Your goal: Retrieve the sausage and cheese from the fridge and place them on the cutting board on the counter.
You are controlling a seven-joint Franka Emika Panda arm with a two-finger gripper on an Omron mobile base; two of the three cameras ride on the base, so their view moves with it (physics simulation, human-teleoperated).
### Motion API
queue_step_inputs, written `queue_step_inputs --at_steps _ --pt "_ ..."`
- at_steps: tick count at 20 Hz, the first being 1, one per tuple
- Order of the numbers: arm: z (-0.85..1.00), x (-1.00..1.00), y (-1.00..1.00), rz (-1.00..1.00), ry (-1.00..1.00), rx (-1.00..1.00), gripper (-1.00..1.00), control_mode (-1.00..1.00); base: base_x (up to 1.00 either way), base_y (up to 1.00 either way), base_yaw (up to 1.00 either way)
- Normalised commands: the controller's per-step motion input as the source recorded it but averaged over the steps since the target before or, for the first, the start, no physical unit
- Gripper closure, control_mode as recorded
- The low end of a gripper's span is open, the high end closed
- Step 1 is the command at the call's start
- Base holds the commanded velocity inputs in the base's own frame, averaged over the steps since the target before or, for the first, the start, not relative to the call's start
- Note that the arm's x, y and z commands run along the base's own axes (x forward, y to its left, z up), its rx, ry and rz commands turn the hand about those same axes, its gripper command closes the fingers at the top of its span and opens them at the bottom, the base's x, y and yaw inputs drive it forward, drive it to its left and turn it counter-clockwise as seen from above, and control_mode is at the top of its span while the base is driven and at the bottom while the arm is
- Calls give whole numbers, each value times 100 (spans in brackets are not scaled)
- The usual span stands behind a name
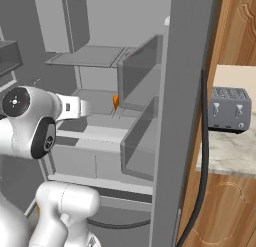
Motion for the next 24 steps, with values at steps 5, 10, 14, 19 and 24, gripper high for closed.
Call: queue_step_inputs --at_steps 5,10,14,19,24 --pt "-11 67 0 0 0 1 -100 -100 0 0 0" --pt "-10 68 0 0 10 1 -100 -100 0 0 0" --pt "-41 55 0 0 4 0 -100 -100 0 0 0" --pt "-34 43 0 0 0 0 -100 -100 0 0 0" --pt "-1 49 0 0 11 0 -100 -100 0 0 0"
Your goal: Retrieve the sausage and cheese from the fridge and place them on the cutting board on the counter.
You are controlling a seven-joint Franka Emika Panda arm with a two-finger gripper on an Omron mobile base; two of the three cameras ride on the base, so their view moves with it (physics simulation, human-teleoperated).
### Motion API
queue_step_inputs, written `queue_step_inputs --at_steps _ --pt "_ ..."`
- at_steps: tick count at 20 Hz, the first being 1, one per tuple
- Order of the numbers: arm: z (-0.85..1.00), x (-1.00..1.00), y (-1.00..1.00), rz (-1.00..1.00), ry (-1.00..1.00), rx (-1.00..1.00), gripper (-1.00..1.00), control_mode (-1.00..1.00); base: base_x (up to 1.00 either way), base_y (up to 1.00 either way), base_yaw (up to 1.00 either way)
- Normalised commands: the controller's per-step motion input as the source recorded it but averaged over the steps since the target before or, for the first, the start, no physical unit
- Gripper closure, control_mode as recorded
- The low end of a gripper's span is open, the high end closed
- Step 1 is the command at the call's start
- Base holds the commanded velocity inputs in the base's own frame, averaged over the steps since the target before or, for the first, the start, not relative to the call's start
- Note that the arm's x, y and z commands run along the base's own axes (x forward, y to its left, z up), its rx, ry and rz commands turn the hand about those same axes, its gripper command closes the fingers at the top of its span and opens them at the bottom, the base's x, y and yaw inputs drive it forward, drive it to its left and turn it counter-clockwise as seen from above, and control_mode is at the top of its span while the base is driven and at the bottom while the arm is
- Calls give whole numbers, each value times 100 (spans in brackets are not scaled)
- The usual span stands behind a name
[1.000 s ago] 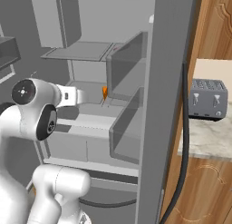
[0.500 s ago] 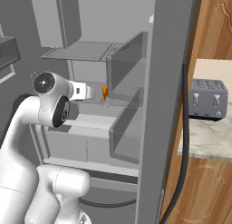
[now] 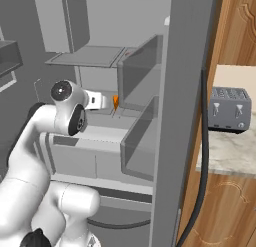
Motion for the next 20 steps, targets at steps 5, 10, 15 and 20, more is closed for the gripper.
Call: queue_step_inputs --at_steps 5,10,15,20 --pt "-13 59 0 0 15 0 -100 -100 0 0 0" --pt "-44 45 0 0 0 0 -100 -100 0 0 0" --pt "-40 34 0 0 0 0 -100 -100 0 0 0" --pt "-27 35 0 0 0 0 -100 -100 0 0 0"
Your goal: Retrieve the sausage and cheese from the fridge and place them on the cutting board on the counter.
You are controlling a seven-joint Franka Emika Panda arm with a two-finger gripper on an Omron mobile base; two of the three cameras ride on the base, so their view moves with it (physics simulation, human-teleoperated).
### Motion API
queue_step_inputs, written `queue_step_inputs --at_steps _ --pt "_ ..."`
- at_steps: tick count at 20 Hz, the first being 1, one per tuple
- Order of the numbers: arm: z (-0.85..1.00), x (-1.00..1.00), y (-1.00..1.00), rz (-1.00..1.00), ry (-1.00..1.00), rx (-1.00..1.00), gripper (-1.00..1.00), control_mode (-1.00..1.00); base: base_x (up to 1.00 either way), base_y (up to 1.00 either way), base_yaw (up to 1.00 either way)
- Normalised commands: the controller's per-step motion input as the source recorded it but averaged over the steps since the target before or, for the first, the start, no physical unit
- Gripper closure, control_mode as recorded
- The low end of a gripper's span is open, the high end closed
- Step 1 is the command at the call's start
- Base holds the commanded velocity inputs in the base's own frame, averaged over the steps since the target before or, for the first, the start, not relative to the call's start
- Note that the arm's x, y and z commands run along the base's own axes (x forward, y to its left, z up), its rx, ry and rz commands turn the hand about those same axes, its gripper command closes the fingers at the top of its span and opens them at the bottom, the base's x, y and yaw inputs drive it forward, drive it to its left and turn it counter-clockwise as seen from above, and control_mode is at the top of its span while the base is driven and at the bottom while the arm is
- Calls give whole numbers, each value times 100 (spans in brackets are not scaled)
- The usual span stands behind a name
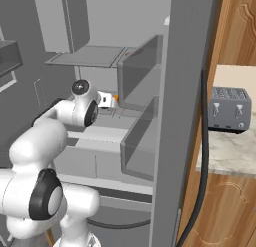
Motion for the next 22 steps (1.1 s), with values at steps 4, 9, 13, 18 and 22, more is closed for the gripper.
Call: queue_step_inputs --at_steps 4,9,13,18,22 --pt "-8 48 0 0 0 0 -100 -100 0 0 0" --pt "-12 46 0 0 0 0 -100 -100 0 0 0" --pt "-13 40 0 0 0 0 -100 -100 0 0 0" --pt "-2 51 0 0 0 0 -100 -100 0 0 0" --pt "-7 49 0 0 0 0 -100 -100 0 0 0"
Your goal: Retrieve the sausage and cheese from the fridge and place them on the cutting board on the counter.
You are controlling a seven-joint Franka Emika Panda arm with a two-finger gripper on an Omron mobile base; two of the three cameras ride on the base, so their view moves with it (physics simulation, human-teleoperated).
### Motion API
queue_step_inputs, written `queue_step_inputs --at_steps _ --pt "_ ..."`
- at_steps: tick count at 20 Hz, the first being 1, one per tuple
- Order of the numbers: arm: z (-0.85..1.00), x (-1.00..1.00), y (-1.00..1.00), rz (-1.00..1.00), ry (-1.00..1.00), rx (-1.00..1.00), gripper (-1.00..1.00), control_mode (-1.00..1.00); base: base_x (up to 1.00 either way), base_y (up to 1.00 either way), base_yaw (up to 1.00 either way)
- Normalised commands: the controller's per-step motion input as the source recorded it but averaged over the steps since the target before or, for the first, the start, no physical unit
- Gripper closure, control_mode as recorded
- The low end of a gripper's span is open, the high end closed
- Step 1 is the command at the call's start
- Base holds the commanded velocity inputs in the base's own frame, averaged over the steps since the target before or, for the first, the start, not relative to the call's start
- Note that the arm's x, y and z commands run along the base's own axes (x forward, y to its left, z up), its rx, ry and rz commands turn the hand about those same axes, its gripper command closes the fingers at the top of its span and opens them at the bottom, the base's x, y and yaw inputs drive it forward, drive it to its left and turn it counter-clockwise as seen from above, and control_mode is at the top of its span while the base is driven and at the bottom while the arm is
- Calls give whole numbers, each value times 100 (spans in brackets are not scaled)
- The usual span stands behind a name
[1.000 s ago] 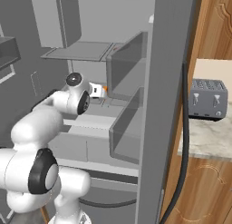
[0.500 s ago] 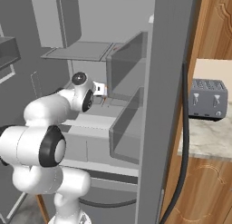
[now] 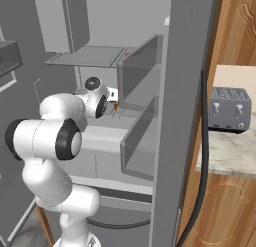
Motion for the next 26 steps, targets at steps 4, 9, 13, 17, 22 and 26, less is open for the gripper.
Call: queue_step_inputs --at_steps 4,9,13,17,22,26 --pt "-22 38 0 0 0 0 -100 -100 0 0 0" --pt "-19 43 0 0 0 0 -100 -100 0 0 0" --pt "-13 54 0 0 0 0 -100 -100 0 0 0" --pt "-18 43 0 0 0 0 -100 -100 0 0 0" --pt "-22 34 0 0 0 1 -100 -100 0 0 0" --pt "-15 34 0 0 0 3 -100 -100 0 0 0"
